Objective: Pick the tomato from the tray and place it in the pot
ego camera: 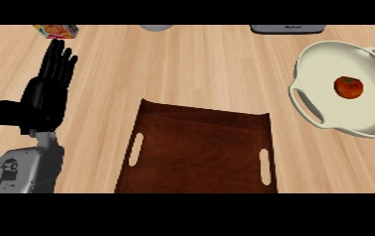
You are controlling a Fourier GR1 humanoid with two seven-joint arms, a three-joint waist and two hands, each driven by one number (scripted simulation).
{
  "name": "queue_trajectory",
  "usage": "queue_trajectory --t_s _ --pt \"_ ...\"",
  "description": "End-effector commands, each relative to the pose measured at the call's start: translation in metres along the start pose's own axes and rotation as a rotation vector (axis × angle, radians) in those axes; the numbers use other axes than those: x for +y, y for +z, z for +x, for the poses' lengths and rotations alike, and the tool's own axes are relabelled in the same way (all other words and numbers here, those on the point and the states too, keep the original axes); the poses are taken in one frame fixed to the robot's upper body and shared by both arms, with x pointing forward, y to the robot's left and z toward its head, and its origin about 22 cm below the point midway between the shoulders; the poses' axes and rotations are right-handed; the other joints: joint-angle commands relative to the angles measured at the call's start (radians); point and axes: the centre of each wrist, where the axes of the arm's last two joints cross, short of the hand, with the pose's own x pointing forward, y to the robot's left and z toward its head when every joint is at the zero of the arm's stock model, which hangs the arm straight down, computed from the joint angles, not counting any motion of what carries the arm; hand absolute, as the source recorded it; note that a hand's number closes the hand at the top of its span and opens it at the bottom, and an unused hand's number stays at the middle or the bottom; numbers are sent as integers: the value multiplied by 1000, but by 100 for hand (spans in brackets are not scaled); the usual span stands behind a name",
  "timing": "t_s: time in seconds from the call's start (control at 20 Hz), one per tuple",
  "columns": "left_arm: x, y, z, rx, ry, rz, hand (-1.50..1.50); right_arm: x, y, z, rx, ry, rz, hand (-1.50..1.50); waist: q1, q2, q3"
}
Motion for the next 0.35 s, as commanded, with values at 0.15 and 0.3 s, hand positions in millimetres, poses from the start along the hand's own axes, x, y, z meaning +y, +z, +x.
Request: queue_trajectory --t_s 0.15,0.3 --pt "-2 3 9 1 -23 -8 0 -53 0 -22 -6 -22 -18 -150 6 2 0" --pt "5 -1 3 -1 -5 -1 0 -88 -17 -21 0 6 -19 -150 4 2 0"
